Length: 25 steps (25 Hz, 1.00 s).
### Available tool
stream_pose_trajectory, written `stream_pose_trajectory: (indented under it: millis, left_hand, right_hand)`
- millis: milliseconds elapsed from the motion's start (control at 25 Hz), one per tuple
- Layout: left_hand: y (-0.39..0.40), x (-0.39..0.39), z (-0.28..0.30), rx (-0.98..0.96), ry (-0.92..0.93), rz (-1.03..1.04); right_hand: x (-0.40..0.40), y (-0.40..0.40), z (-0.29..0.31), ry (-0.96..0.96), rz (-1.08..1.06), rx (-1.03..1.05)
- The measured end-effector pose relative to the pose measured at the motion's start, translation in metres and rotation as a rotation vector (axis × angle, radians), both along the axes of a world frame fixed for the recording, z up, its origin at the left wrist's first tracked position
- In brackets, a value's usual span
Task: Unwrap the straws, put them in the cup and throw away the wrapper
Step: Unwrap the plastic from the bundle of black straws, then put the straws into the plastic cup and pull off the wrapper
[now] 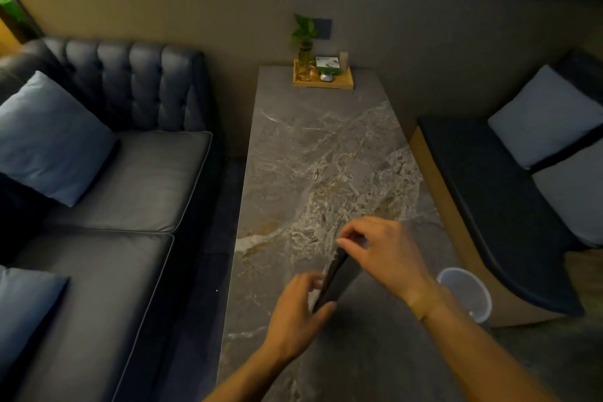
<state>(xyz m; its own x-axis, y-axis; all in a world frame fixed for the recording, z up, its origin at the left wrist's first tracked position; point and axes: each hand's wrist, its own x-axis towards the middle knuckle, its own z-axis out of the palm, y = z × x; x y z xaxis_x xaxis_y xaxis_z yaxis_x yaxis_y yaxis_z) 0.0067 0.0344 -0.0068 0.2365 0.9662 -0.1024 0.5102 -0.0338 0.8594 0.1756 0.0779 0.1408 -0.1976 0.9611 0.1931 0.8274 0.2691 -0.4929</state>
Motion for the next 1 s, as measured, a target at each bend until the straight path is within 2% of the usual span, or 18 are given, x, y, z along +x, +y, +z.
stream_pose_trajectory:
  millis: [160,280,440,600,720,1000]
  left_hand:
    - [0.003,-0.029,-0.042,-0.062,0.282,0.017]
    - [0.008,-0.05,-0.058,-0.089,0.332,0.033]
    - [0.024,-0.056,-0.049,-0.022,0.193,0.101]
    - [0.039,-0.054,-0.026,-0.079,-0.04,0.161]
    - [0.049,-0.049,-0.006,-0.026,-0.182,0.19]
    - [0.051,-0.005,0.056,0.073,-0.323,0.157]
  right_hand:
    - [0.011,0.008,-0.002,0.168,-0.186,-0.093]
    - [0.03,0.011,-0.006,0.263,-0.298,-0.125]
    - [0.062,0.013,-0.014,0.471,-0.418,-0.25]
    - [0.104,0.003,-0.014,0.676,-0.538,-0.339]
    - [0.133,-0.008,-0.012,0.747,-0.596,-0.376]
    - [0.198,-0.043,-0.017,0.897,-0.658,-0.409]
